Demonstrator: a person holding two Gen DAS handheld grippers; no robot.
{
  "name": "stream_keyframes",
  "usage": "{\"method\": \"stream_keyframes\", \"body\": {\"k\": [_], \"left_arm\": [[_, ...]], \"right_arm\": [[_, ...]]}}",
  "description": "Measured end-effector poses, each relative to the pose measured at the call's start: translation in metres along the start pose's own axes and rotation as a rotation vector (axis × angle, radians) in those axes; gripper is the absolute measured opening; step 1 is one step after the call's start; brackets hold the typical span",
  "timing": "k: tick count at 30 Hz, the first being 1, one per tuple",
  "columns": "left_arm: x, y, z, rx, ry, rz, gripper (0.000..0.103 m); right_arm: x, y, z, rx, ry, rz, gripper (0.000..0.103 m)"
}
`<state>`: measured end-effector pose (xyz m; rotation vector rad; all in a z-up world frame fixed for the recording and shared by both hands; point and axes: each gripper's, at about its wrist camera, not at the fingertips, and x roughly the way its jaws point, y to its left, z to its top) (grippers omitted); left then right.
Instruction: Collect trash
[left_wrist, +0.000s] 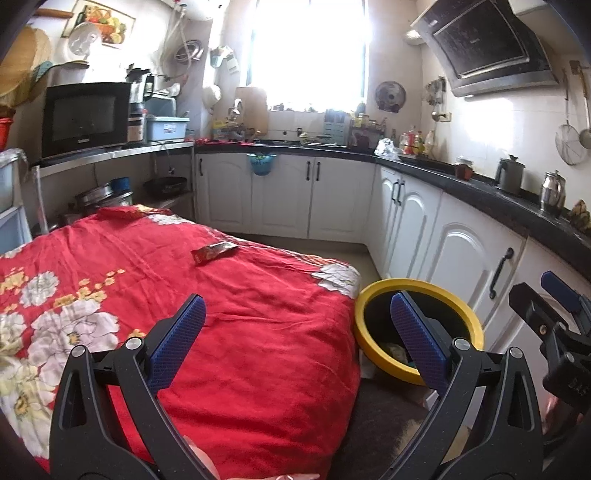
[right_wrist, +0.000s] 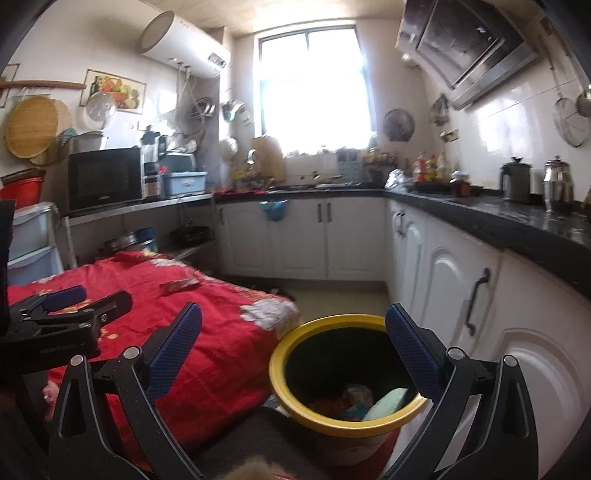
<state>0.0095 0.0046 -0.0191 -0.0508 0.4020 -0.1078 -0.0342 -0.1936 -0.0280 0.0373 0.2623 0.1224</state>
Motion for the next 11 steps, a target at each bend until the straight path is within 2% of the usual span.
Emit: {"method": "stream_keyframes", "body": {"k": [4, 6, 8, 11], "left_arm": [[-0.008, 0.030, 0.007, -0.085, 0.033, 0.031, 0.092], [-0.020, 0.055, 0.011, -0.139, 0.036, 0.073, 0.092], [-0.037, 0.086, 0.013, -0.182, 0.037, 0.137, 0.092], [-0.079, 0.162, 0.009, -0.290, 0.055, 0.318, 0.092]], "right_arm": [[0.007, 0.026, 0.015, -0.037, 0.032, 0.119, 0.097], [0.011, 0.053, 0.030, -0.060, 0.046, 0.237, 0.097], [0.015, 0.085, 0.044, -0.084, 0.060, 0.361, 0.097], [0.025, 0.157, 0.061, -0.143, 0.109, 0.606, 0.097]]}}
